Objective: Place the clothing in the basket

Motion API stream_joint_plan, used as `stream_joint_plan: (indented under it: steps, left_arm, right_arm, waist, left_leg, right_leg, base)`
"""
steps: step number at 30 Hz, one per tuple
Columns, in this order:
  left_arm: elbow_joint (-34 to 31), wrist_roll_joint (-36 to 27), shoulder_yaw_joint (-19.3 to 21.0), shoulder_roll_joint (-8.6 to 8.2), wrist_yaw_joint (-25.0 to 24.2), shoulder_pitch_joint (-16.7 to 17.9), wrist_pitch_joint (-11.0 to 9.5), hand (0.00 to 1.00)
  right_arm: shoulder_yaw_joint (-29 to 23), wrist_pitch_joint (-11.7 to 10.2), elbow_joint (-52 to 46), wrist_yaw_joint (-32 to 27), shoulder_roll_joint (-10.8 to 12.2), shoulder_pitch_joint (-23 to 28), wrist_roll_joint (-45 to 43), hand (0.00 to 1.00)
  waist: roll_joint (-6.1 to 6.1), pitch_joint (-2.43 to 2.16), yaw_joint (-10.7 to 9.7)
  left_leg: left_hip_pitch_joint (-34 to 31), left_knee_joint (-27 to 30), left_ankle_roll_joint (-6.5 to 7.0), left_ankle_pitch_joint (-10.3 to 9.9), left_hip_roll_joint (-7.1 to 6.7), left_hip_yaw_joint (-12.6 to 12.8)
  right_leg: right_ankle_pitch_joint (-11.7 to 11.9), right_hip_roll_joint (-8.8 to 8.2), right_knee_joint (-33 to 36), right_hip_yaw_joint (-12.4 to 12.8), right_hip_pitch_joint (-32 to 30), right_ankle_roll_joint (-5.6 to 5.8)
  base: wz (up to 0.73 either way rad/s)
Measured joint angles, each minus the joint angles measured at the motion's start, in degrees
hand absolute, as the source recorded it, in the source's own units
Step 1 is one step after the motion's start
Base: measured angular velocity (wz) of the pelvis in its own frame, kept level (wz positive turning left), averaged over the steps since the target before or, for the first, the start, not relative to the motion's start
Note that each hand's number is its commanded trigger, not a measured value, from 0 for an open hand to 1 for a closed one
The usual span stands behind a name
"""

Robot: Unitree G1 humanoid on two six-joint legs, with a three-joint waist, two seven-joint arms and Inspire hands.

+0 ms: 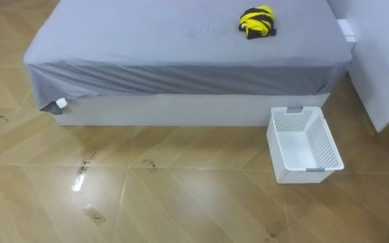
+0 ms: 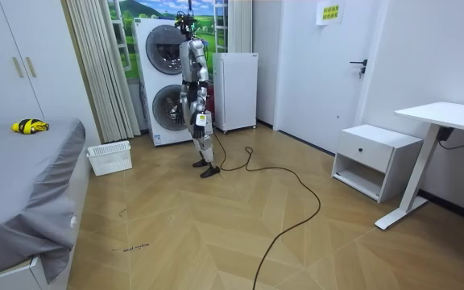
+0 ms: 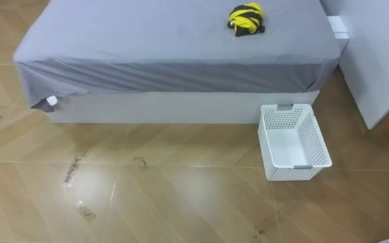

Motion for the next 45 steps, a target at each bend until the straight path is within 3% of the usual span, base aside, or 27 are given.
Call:
stream_joint_plan:
  steps: [7,12,13,15,17,19,21,22,24,25,26,27,28,29,31,32,33,34,35,36,37,39,41,42,43,44,45]
  left_arm:
    - [0.02,-0.88,0.3,-0.06,-0.05,0.28,0.02,0.0]
    - [-0.02,-4.26,1.95,0.24,-0.14,0.48,-0.11,0.0]
    - [-0.05,-5.01,1.96,0.32,-0.12,0.46,-0.11,0.0]
    - [-0.06,-9.22,2.58,0.41,-0.09,0.74,-0.52,0.0]
    - [-0.9,-13.26,2.66,0.12,-0.07,1.17,-1.72,0.0]
    - [-2.45,-16.21,2.38,-0.24,-0.07,1.36,-2.61,0.0]
    - [-2.47,-18.23,2.75,-0.33,0.64,2.91,-4.15,0.0]
    - [-2.47,-18.3,2.77,-0.33,1.06,3.41,-4.35,0.0]
    - [-1.2,-18.39,2.49,-0.32,1.78,4.91,-4.31,0.0]
    - [-0.97,-18.32,2.4,-0.34,1.67,5.2,-4.25,0.0]
    - [-0.97,-18.17,2.37,-0.34,1.32,5.3,-4.24,0.0]
    - [-0.94,-18.15,2.39,-0.31,1.26,4.93,-4.34,0.0]
    - [-0.93,-18.16,2.39,-0.27,1.22,4.79,-4.34,0.0]
    - [-0.9,-18.12,2.38,-0.13,1.04,4.77,-4.35,0.0]
    - [0.28,-18.45,2.21,0.32,0.98,4.83,-4.44,0.0]
    - [0.25,-18.33,1.23,0.15,1.22,4.57,-4.45,0.0]
    - [0.3,-17.5,0.5,0.28,1.57,3.62,-4.49,0.0]
    - [0.27,-16.52,0.2,0.26,1.75,3.06,-4.49,0.0]
    - [-0.06,-14.21,0.07,0.18,1.91,1.77,-4.51,0.0]
    - [-0.11,-11.87,0.11,0.14,2.16,0.91,-4.68,0.0]
    - [-0.08,-10.92,0.03,0.08,2.28,0.49,-4.8,0.0]
    - [-0.48,-9.39,-2.33,0.6,2.22,-0.83,-5.02,0.0]
    - [-1.19,-9.17,-4.29,0.86,1.85,-1.16,-4.81,0.0]
    - [-1.44,-9.2,-5.38,0.65,1.6,-1.0,-4.61,0.0]
    - [-1.48,-9.29,-5.78,0.41,1.53,-0.71,-4.53,0.0]
    - [-1.91,-9.22,-6.4,0.28,1.44,0.23,-4.52,0.0]
    - [-2.03,-9.23,-6.66,0.69,1.39,1.03,-4.53,0.0]
  right_arm:
    - [-0.41,0.06,-0.05,0.41,0.02,-0.07,-1.41,0.0]
    - [-0.4,-0.1,-0.41,0.93,0.24,-0.16,-1.72,0.0]
    - [-0.4,-0.14,-0.41,0.99,0.31,-0.14,-1.66,0.0]
    - [-0.45,-0.13,-0.12,1.15,0.32,-0.18,-1.55,0.0]
    - [-0.48,-0.08,-0.12,0.83,0.08,-0.01,-0.74,0.0]
    - [-0.51,0.08,-0.13,0.48,-0.31,-0.02,0.56,0.0]
    - [-0.47,0.37,-0.02,0.71,-0.27,0.11,-0.05,0.0]
    - [-0.46,0.5,-0.05,0.8,-0.3,0.29,-0.2,0.0]
    - [-0.51,0.76,-0.42,0.51,-0.28,1.33,-0.42,0.0]
    - [-0.55,0.75,-0.66,0.46,-0.27,1.69,-0.42,0.0]
    - [-0.99,0.74,-0.8,0.36,-0.12,1.87,-0.46,0.0]
    - [-1.33,0.53,-1.24,0.24,-0.12,2.05,-0.46,0.0]
    - [-1.42,0.25,-1.43,0.19,-0.09,1.99,-0.34,0.0]
    - [-1.39,-0.27,-2.26,-0.15,0.14,2.39,-0.25,0.0]
    - [-1.0,-0.32,-3.93,-0.28,0.57,2.59,-0.27,0.0]
    - [-1.03,-0.48,-5.2,-0.36,0.2,3.09,-0.04,0.0]
    - [-1.28,-0.7,-5.74,-1.0,0.31,3.05,0.05,0.0]
    - [-1.34,-0.73,-6.02,-1.35,0.31,3.03,-0.15,0.0]
    - [-1.41,-0.87,-6.92,-1.65,0.3,2.55,-0.43,0.0]
    - [-1.36,-0.9,-8.33,-1.76,0.3,1.45,-0.38,0.0]
    - [-1.26,-0.99,-9.47,-1.94,0.29,1.1,-0.24,0.0]
    - [-0.98,-1.33,-13.97,-2.68,0.42,0.31,-0.14,0.0]
    - [-1.02,-1.43,-17.5,-3.39,0.43,0.12,-0.31,0.0]
    - [-1.1,-2.2,-18.52,-3.75,0.27,-0.2,-0.22,0.0]
    - [-1.15,-2.55,-18.79,-4.07,0.23,-0.3,-0.03,0.0]
    - [-1.21,-2.81,-20.18,-4.74,0.34,-0.26,0.3,0.0]
    - [-1.18,-3.59,-21.75,-5.2,0.55,-0.77,0.31,0.0]
  waist:
    - [-0.19,0.14,0.22]
    - [-0.68,0.19,0.46]
    - [-0.84,0.0,0.31]
    - [-1.31,0.24,0.33]
    - [-1.65,0.26,0.17]
    - [-1.99,0.15,0.76]
    - [-1.95,0.18,1.96]
    - [-1.92,0.2,1.97]
    - [-2.51,-0.06,1.77]
    - [-2.96,-0.25,1.72]
    - [-4.29,-0.61,1.53]
    - [-4.64,-0.34,1.45]
    - [-4.49,-0.07,1.46]
    - [-4.17,0.31,1.8]
    - [-4.31,0.51,1.92]
    - [-3.53,0.26,1.68]
    - [-3.2,0.22,1.69]
    - [-3.31,0.19,1.83]
    - [-2.64,-0.02,1.9]
    - [-1.99,0.3,2.57]
    - [-1.45,0.47,2.77]
    - [0.08,0.86,2.61]
    - [-0.23,0.86,1.22]
    - [-0.29,0.88,1.17]
    - [0.0,0.89,1.19]
    - [0.32,0.47,1.19]
    - [-0.07,-0.14,1.8]
  left_leg:
    - [-0.34,1.61,-0.12,-0.67,0.87,0.74]
    - [-4.47,12.15,-1.48,-4.78,2.64,1.46]
    - [-5.39,14.07,-1.49,-4.78,2.87,1.93]
    - [-11.38,26.75,-1.51,-4.05,5.17,4.29]
    - [-16.36,28.43,-1.11,-4.33,4.65,3.77]
    - [-21.02,20.25,-2.03,-2.18,2.98,3.97]
    - [-24.03,7.63,-2.98,5.64,2.68,4.05]
    - [-24.25,5.62,-3.02,7.54,2.77,4.03]
    - [-24.55,3.73,-1.64,15.42,1.72,4.04]
    - [-24.84,4.24,-0.33,16.75,0.76,4.08]
    - [-26.1,7.22,1.47,15.5,-1.19,4.56]
    - [-27.56,11.82,2.12,12.66,-1.88,5.8]
    - [-28.13,14.13,2.25,10.8,-1.89,5.95]
    - [-28.63,19.35,2.69,6.78,-1.32,6.54]
    - [-27.2,24.39,3.68,2.76,-1.0,8.53]
    - [-23.64,22.74,3.55,-1.25,-1.0,8.57]
    - [-20.52,21.19,3.83,-2.99,-1.98,8.46]
    - [-18.8,19.98,4.13,-3.37,-2.55,8.07]
    - [-15.57,17.32,4.4,-3.95,-2.91,7.16]
    - [-12.51,14.51,4.09,-4.14,-2.53,6.76]
    - [-11.09,13.43,3.87,-4.35,-1.86,6.49]
    - [-5.9,9.54,3.04,-5.06,-0.46,3.22]
    - [-2.52,6.95,2.35,-5.98,-0.17,0.82]
    - [0.62,4.87,1.55,-6.79,0.39,0.21]
    - [2.61,3.86,1.13,-7.13,0.96,-0.18]
    - [6.1,1.94,-0.08,-7.84,2.3,-1.05]
    - [7.22,2.37,-1.69,-8.9,3.46,-1.42]
  right_leg:
    - [-0.4,0.12,1.35,0.05,-0.78,-0.34]
    - [-4.29,0.93,6.75,0.59,-3.26,-1.66]
    - [-4.83,0.86,7.04,0.81,-3.37,-2.09]
    - [-5.4,0.93,7.28,1.15,-2.46,-3.09]
    - [-6.54,0.18,7.77,1.54,-1.54,-3.38]
    - [-7.84,-0.75,7.96,1.99,-1.58,-2.16]
    - [-9.32,-2.03,7.69,3.25,0.2,-1.66]
    - [-9.83,-2.23,7.58,3.76,0.97,-1.57]
    - [-12.29,-4.04,7.46,6.04,3.42,-0.02]
    - [-12.68,-4.94,7.44,6.18,3.68,0.9]
    - [-13.6,-7.17,6.85,6.41,3.55,1.98]
    - [-13.27,-8.24,6.8,6.69,3.81,2.75]
    - [-12.67,-8.48,6.94,6.93,4.13,3.32]
    - [-11.6,-9.3,8.6,7.7,4.98,4.32]
    - [-9.69,-10.1,18.32,7.57,3.79,4.61]
    - [-5.72,-10.47,27.17,6.8,1.01,4.69]
    - [0.61,-11.57,35.8,6.33,-1.71,4.04]
    - [4.63,-12.1,39.12,6.15,-2.98,3.49]
    - [4.65,-11.97,45.24,5.87,-6.78,2.14]
    - [-0.39,-10.53,49.34,4.59,-11.8,0.39]
    - [-2.79,-9.27,49.8,3.57,-14.46,-0.75]
    - [-6.96,-4.02,42.32,-0.15,-23.6,-1.37]
    - [-5.83,-2.5,28.61,-2.22,-27.72,-1.43]
    - [-1.01,-1.78,18.69,-2.4,-28.73,-2.15]
    - [2.51,-1.47,15.89,-2.67,-29.05,-2.07]
    - [8.05,-0.82,12.11,-3.38,-28.74,-2.92]
    - [11.08,0.38,12.44,-3.48,-28.51,-5.79]
  base:
    - [-0.02]
    - [-0.07]
    - [0.09]
    - [0.05]
    - [0.1]
    - [-0.14]
    - [-0.56]
    - [-0.47]
    - [-0.33]
    - [-0.13]
    - [-0.03]
    - [0.0]
    - [-0.11]
    - [-0.22]
    - [-0.15]
    - [0.17]
    - [0.24]
    - [0.25]
    - [0.04]
    - [0.0]
    - [-0.03]
    - [0.2]
    - [0.61]
    - [0.69]
    - [0.57]
    - [0.42]
    - [0.25]
